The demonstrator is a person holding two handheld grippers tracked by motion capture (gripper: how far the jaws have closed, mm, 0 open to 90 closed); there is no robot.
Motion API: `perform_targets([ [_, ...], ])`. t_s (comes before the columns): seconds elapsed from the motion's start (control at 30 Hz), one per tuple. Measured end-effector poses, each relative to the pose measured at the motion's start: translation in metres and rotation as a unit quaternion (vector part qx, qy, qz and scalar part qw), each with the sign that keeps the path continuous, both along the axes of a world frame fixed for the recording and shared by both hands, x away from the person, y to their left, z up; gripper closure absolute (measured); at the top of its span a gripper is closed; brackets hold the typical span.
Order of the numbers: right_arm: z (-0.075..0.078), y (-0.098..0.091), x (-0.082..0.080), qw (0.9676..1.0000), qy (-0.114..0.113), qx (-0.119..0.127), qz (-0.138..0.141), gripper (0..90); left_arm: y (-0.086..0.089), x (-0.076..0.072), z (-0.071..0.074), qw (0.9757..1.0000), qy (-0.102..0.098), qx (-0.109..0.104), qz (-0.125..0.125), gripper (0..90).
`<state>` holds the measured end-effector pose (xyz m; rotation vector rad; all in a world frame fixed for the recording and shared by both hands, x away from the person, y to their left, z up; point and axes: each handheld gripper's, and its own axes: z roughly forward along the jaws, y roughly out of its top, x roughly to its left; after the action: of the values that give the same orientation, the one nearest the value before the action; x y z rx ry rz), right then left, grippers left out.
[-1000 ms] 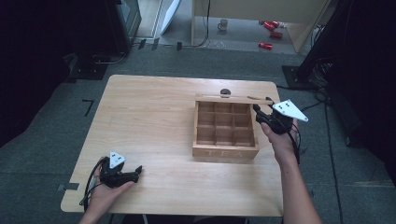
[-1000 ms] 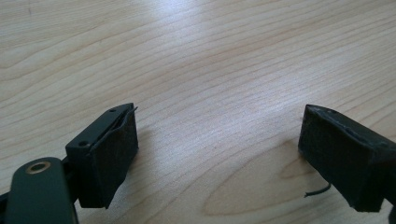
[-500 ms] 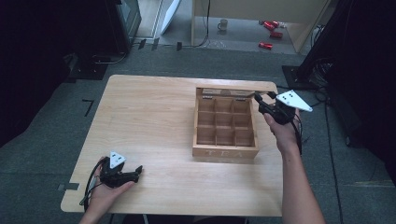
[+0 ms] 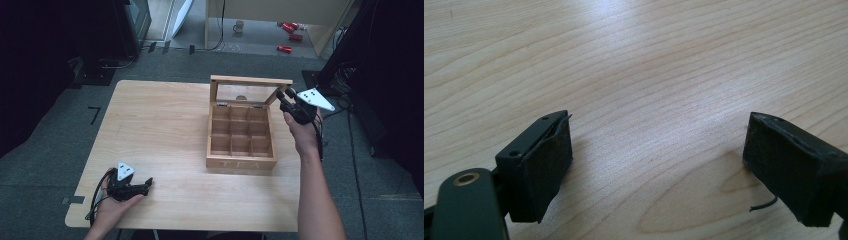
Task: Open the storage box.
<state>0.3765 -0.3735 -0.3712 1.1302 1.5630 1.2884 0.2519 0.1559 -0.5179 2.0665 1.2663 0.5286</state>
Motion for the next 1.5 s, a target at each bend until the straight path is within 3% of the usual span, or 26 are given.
perform_targets([
  [0.83,0.018,0.000,0.047,0.9990,0.033,0.025,-0.020,66.9,0.000,-0.002,0.000,1.0000,-0.001,0.004,0.003,13.4],
  [1.5,0.025,-0.002,0.090,0.9956,0.072,0.051,-0.032,67.2,0.000,-0.002,0.000,1.0000,-0.002,0.003,0.003,13.4],
])
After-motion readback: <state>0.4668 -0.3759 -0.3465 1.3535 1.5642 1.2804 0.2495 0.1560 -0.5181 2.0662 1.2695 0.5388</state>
